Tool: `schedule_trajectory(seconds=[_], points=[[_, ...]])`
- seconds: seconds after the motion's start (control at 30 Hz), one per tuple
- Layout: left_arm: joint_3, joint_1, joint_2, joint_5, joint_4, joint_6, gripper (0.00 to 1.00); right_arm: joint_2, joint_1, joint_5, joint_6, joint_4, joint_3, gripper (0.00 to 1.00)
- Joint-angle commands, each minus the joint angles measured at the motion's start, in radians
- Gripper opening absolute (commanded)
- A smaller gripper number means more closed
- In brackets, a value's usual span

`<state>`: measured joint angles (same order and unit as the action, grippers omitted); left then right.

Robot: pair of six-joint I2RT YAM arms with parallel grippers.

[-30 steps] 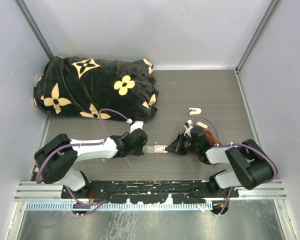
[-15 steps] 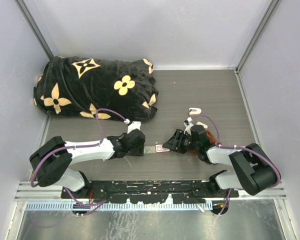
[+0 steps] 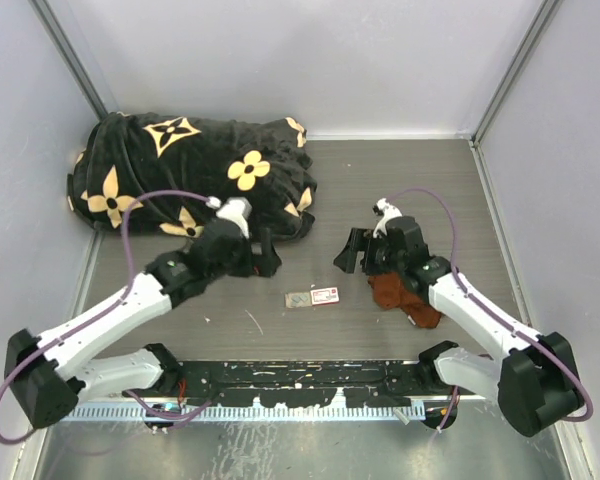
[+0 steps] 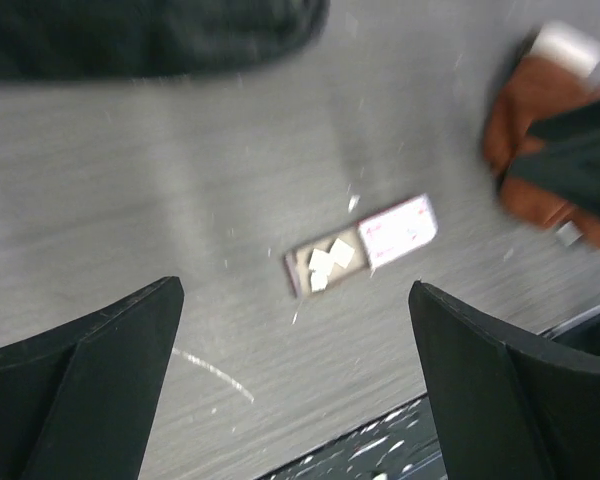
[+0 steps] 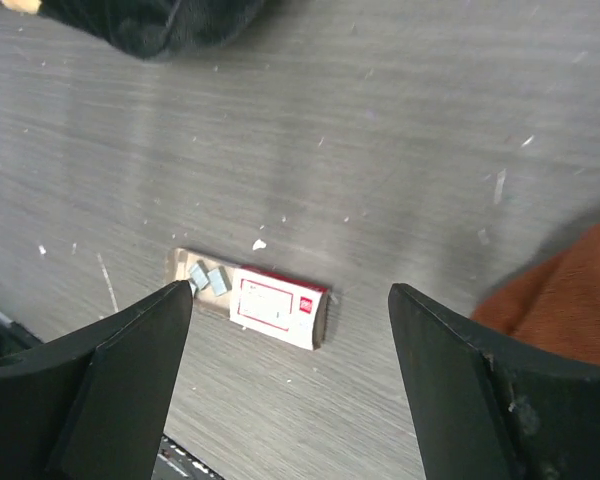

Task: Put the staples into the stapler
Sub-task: Open the staple box at the center of the board.

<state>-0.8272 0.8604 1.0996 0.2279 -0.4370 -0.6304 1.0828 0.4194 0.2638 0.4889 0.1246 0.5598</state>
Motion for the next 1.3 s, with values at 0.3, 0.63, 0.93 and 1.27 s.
schedule_trajectory(seconds=[0.3,0.63,0.93,1.27], points=[[-0.276,-0.64,-0.042,-0.591,-0.139,0.235,0.98,0.309,-0.015,-0.529,-0.228,0.338,0.476,0.89],[-0.202,-0.66,-0.189,-0.292,-0.142,0.378,0.98,0.573,-0.121,-0.559,-0.253,0.27,0.602,0.87],[-0.196,-0.66,-0.215,-0.258,-0.162,0.396,0.98,0.697,-0.184,-0.525,-0.217,0.25,0.671,0.93],[-0.184,-0.658,-0.231,-0.216,-0.163,0.416,0.98,0.818,-0.183,-0.516,-0.242,0.209,0.739,0.94]])
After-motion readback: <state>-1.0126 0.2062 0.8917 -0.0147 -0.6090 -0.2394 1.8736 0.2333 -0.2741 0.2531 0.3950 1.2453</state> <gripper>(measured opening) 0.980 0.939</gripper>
